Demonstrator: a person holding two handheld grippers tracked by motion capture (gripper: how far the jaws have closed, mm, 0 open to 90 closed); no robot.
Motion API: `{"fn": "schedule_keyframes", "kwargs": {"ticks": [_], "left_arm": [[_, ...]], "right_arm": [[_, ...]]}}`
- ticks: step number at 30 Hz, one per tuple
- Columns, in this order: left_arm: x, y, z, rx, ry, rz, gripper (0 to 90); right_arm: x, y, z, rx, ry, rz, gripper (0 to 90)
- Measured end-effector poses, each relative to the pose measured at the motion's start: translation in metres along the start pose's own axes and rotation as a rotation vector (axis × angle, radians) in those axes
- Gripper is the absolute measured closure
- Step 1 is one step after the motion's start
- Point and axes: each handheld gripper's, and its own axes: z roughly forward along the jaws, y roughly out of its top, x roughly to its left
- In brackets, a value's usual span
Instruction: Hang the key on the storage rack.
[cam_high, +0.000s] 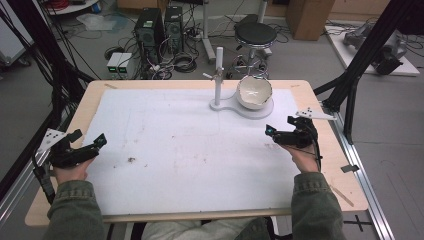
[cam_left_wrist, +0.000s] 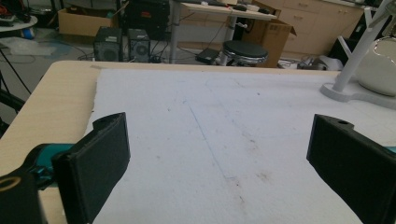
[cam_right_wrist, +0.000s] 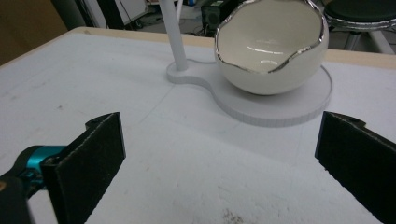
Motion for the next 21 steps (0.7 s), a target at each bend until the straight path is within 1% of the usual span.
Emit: {"fn": "schedule_keyframes", "kwargs": {"ticks": [2,7,11,14,16,18,20,21], "left_arm": [[0.000,0.000,0.000,0.003,0.002,0.001,6.4],[0.004,-0.002,-0.001,0.011,0.001,-0.008,6.4],[0.006,-0.004,-0.002,0.017,0.006,-0.013,6.4],[0.007,-0.004,-0.003,0.015,0.011,-0.014,6.4],[0.007,-0.004,-0.003,0.014,0.012,-0.014,6.4],[0.007,-0.004,-0.003,0.014,0.014,-0.014,6.4],[0.007,-0.004,-0.003,0.013,0.016,-0.013,6.4],[0.007,-0.004,-0.003,0.010,0.014,-0.012,6.4]], "right_arm": [[-0.002,-0.006,-0.001,-0.006,0.000,0.005,0.6],[-0.003,-0.015,-0.006,-0.027,-0.015,-0.010,0.6],[-0.004,-0.021,-0.011,-0.051,-0.009,-0.014,0.5],[-0.005,-0.026,-0.013,-0.071,-0.033,-0.032,0.5],[-0.006,-0.030,-0.015,-0.083,-0.041,-0.020,0.5],[-0.008,-0.035,-0.016,-0.090,-0.050,-0.021,0.5],[-0.009,-0.041,-0.016,-0.087,-0.073,-0.030,0.5],[-0.009,-0.046,-0.016,-0.090,-0.094,-0.040,0.5]]}}
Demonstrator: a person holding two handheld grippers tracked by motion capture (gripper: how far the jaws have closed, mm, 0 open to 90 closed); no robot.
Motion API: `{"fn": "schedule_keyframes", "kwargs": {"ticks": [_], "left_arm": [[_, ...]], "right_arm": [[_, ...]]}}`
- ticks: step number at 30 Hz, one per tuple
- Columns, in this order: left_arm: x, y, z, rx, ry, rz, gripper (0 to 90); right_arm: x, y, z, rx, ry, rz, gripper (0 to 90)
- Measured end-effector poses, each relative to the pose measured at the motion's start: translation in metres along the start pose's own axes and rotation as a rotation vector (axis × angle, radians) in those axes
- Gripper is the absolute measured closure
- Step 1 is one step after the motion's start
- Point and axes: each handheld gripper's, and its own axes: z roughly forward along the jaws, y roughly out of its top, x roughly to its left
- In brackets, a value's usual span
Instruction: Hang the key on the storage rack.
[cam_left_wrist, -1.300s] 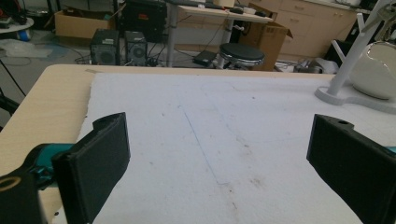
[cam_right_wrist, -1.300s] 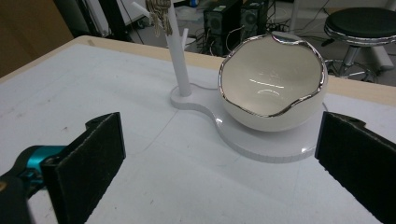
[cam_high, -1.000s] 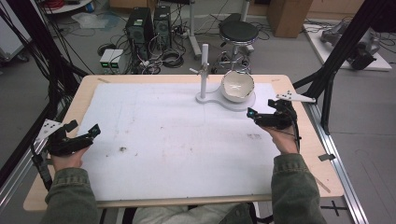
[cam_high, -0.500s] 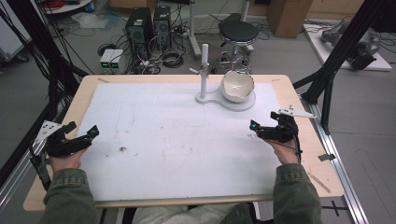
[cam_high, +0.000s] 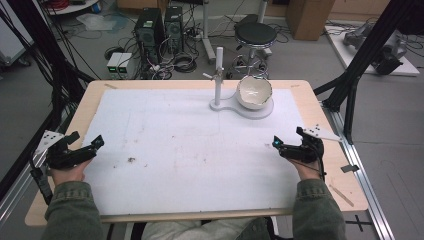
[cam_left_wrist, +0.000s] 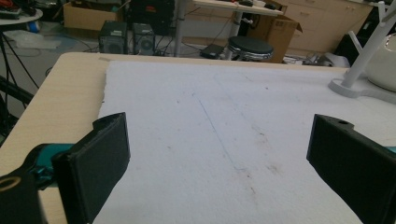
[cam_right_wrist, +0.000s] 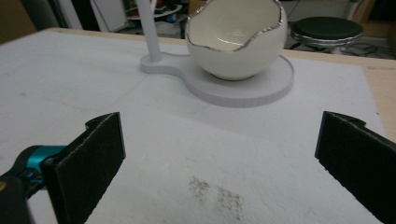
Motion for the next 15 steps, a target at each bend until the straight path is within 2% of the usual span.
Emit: {"fn": "schedule_keyframes", "kwargs": {"ticks": [2,6,9,15], "left_arm": [[-0.0012,0.0006,-0.0010,-0.008,0.003,0.002,6.4],[-0.0044,0.0018,-0.0013,-0.018,0.000,0.012,6.4],[-0.0059,0.0021,-0.0005,-0.013,0.002,0.021,6.4],[-0.0060,0.0020,0.0014,-0.010,0.006,0.026,6.4]], "right_arm": [[-0.0001,-0.0091,0.0008,0.015,-0.030,-0.020,0.5],[0.0005,-0.0104,-0.0016,-0.015,-0.047,-0.025,0.5],[-0.0018,-0.0102,-0.0026,-0.021,-0.043,0.011,0.5],[-0.0011,-0.0099,-0.0059,-0.038,-0.026,0.027,0.5]]}}
